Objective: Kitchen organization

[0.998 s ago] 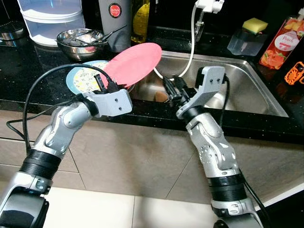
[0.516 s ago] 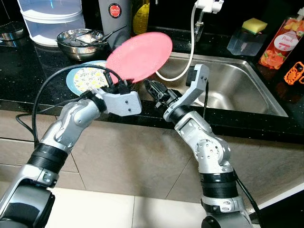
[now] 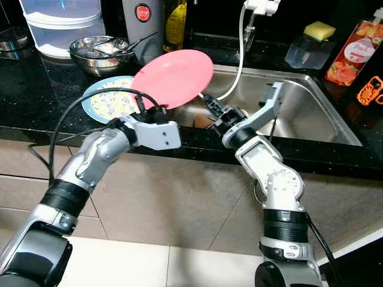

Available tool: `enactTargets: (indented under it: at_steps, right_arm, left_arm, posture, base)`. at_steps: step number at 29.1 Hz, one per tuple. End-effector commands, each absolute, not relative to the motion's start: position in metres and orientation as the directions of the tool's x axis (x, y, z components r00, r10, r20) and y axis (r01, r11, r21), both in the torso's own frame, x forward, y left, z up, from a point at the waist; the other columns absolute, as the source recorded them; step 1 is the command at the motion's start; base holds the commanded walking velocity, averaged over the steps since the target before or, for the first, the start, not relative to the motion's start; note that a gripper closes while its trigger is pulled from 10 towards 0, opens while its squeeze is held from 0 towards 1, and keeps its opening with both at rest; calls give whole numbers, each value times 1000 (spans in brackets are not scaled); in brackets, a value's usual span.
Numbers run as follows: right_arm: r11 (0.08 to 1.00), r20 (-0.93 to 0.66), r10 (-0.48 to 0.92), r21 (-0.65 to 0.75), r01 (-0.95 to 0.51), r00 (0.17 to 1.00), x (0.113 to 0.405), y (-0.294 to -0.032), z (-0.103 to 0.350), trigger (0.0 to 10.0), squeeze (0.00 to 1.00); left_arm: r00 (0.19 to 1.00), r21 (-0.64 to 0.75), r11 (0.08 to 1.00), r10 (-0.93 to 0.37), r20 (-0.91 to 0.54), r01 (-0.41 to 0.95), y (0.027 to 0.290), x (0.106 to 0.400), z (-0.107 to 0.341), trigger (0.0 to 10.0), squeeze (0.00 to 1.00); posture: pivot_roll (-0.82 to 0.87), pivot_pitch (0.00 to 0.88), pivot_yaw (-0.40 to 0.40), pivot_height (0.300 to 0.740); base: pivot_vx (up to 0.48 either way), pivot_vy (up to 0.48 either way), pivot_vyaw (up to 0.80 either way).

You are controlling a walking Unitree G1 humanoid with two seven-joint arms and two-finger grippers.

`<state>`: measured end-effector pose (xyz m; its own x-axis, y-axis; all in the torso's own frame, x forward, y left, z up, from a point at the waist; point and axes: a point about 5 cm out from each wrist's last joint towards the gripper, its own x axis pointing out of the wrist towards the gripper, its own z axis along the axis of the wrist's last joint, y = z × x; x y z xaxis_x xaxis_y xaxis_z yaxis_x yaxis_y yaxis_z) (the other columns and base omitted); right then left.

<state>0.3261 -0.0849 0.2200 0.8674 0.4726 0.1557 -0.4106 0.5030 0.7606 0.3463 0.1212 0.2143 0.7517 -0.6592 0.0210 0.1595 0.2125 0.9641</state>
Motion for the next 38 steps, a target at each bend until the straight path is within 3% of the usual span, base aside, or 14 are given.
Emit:
enactTargets:
  at_steps: [1, 14, 15, 16, 17, 18, 19, 26, 34, 35, 37, 38]
  right_arm:
    - [430, 192, 506, 790, -438, 841, 325, -65, 231, 10000, 0]
    - [472, 118, 490, 797, -377, 863, 332, -65, 226, 10000, 0]
    - [484, 103, 479, 798, -360, 871, 334, -67, 224, 8118, 0]
    - [484, 103, 479, 798, -360, 871, 334, -67, 224, 8118, 0]
    - [492, 94, 471, 797, -349, 877, 335, -68, 223, 4275, 0]
    - [492, 94, 471, 797, -349, 877, 335, -68, 223, 4275, 0]
    - [501, 85, 459, 797, -337, 884, 336, -69, 221, 0, 0]
    - [567, 45, 379, 778, -270, 924, 342, -79, 215, 0, 0]
    - [563, 57, 333, 789, -247, 941, 343, -84, 216, 118, 0]
    - [567, 66, 315, 787, -244, 947, 344, -87, 218, 10000, 0]
    - [561, 90, 276, 793, -237, 957, 344, -92, 221, 10000, 0]
    - [547, 111, 236, 806, -226, 965, 345, -98, 225, 10000, 0]
  left_arm:
    - [716, 968, 184, -698, 5, 173, 110, 345, 214, 10000, 0]
    - [616, 976, 88, -786, -56, 201, 87, 336, 207, 10000, 0]
    - [606, 976, 82, -793, -58, 201, 85, 335, 207, 10000, 0]
    - [606, 976, 82, -793, -58, 201, 85, 335, 207, 10000, 0]
    - [602, 976, 80, -797, -58, 200, 83, 334, 207, 10000, 0]
    - [602, 976, 80, -797, -58, 200, 83, 334, 207, 10000, 0]
    - [597, 977, 79, -800, -58, 200, 82, 334, 207, 10000, 0]
    - [604, 978, 88, -796, -47, 191, 80, 335, 206, 10000, 0]
    - [627, 972, 136, -779, -15, 191, 81, 336, 206, 10000, 0]
    - [643, 966, 167, -766, 2, 197, 82, 337, 206, 10000, 0]
    - [670, 942, 248, -741, 34, 225, 84, 338, 208, 10000, 0]
    - [702, 896, 348, -710, 59, 276, 85, 339, 209, 10000, 0]
  posture:
    - [185, 0, -73, 740]
    - [184, 0, -74, 740]
    - [184, 0, -74, 740]
    - [184, 0, -74, 740]
    - [180, 0, -72, 740]
    - [180, 0, -72, 740]
    - [180, 0, -72, 740]
    - [180, 0, -73, 740]
    - [181, 0, -75, 740]
    - [181, 0, -73, 740]
    - [177, 0, -71, 740]
    - [176, 0, -68, 740]
  base:
    - [0, 0, 0]
    - [0, 0, 0]
    - [0, 0, 0]
    - [0, 0, 0]
    - [0, 0, 0]
    - [0, 0, 0]
    - [0, 0, 0]
    - [0, 0, 0]
    - [0, 0, 0]
    - [0, 0, 0]
    - [0, 0, 0]
    - [0, 0, 0]
